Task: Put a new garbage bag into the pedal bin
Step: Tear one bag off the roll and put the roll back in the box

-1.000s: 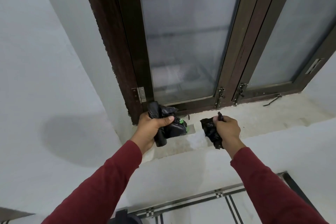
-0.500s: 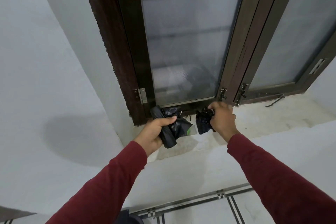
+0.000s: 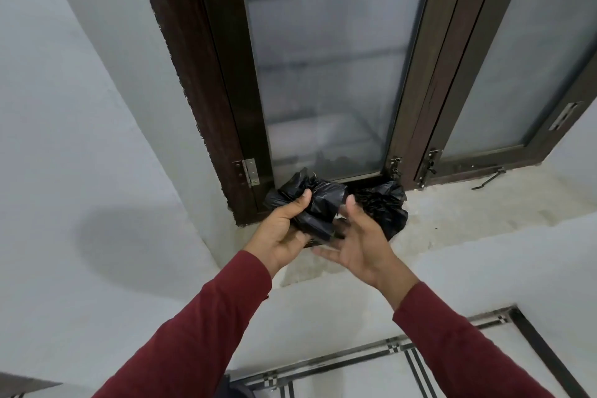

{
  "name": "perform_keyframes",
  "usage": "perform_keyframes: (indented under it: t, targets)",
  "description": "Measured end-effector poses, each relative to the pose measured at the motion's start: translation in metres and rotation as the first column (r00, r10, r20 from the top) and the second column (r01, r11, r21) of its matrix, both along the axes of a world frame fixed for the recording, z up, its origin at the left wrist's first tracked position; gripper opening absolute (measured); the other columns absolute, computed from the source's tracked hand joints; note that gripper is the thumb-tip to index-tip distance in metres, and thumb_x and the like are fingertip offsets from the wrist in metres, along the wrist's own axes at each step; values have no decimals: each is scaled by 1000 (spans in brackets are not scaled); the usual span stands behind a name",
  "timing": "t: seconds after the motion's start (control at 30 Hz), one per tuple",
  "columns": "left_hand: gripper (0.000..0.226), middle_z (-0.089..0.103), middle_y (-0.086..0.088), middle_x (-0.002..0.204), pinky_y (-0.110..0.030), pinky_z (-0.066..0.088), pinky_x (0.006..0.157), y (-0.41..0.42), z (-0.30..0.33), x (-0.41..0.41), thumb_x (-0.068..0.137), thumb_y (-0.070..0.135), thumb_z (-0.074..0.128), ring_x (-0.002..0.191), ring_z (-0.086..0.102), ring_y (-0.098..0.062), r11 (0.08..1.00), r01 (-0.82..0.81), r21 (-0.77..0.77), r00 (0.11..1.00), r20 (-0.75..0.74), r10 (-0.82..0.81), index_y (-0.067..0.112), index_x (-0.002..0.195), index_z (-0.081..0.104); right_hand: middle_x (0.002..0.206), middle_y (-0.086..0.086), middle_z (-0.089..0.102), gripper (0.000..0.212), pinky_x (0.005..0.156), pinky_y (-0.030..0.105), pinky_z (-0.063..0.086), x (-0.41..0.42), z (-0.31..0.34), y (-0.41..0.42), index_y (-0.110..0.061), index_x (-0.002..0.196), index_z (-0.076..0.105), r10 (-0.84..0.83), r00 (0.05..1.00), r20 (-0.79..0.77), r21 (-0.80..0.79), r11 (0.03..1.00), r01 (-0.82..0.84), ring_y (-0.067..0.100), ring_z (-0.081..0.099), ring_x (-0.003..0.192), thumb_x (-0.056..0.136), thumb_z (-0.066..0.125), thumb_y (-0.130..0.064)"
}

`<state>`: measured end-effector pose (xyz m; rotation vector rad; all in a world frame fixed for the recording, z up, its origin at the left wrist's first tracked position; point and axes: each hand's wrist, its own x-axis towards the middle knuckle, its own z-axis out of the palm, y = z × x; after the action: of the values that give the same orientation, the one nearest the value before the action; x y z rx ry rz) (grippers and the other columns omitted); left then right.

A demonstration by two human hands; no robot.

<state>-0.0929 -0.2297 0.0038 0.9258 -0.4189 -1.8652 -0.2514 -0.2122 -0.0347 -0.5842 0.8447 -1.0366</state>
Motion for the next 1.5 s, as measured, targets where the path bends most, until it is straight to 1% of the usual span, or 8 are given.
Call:
perform_keyframes:
  t: [0.07,0.2,0.37,0.47,0.7,0.9,1.13,1.5]
  targets:
    - [20,76,-19,112,-45,55,93,0,2,-2,97,13,66,101,75,-30,999,36,-16,999,26,-35,1,110,73,133,17,68,52,101,54,54,4,9,5,-13,135,64,196,980,37,12,980,-197,37,69,114,94,68,-44]
    - [40,71,-23,126,-43,58,95,-3,3,-5,91,11,71,120,68,-35,995,79,-61,989,131,-70,-4,128,65,127,22,70,51,80,34,64,5,22,-6,0,127,66,79,996,-46,94,993,-74,35,72,110,79,81,-6]
    - [37,76,-12,112,-36,56,85,-11,8,6,81,8,80,109,70,-28,988,42,-150,949,314,7,5,117,71,118,21,74,38,61,22,62,-3,20,-11,-3,109,72,-104,994,18,135,986,101,36,75,95,72,82,1]
    - [26,76,-5,99,-31,56,75,-11,16,18,83,5,77,96,69,-22,978,154,-143,897,435,-77,18,105,72,127,23,70,48,61,21,61,-8,19,-13,4,124,66,-173,985,8,138,976,170,33,73,101,78,77,7]
    - [24,76,-21,111,-23,51,48,-14,27,27,85,8,79,102,72,-46,934,229,-274,761,648,3,19,105,72,111,26,72,19,60,24,63,-31,30,-18,-1,101,66,-90,996,5,74,993,90,46,75,91,83,66,7]
    - [28,76,-10,109,-25,56,49,-10,37,32,87,11,78,89,75,-34,897,270,-350,798,602,-5,24,112,76,114,29,71,20,61,26,64,-42,38,-23,-6,85,63,-26,1000,-6,13,1000,27,48,74,92,96,53,7]
    - [28,80,-15,102,-25,56,42,-9,45,24,97,6,66,81,78,-39,905,226,-359,789,612,46,28,110,77,114,10,75,33,74,38,65,-46,47,-24,-20,128,63,71,981,-181,-69,994,-84,27,76,98,101,53,-4]
    - [21,79,-19,103,-23,53,40,-7,39,23,101,5,58,72,79,-33,957,133,-260,834,550,33,12,108,76,101,20,73,43,60,40,64,-46,57,-26,-7,72,55,3,1000,-7,27,1000,-3,39,76,85,102,32,12]
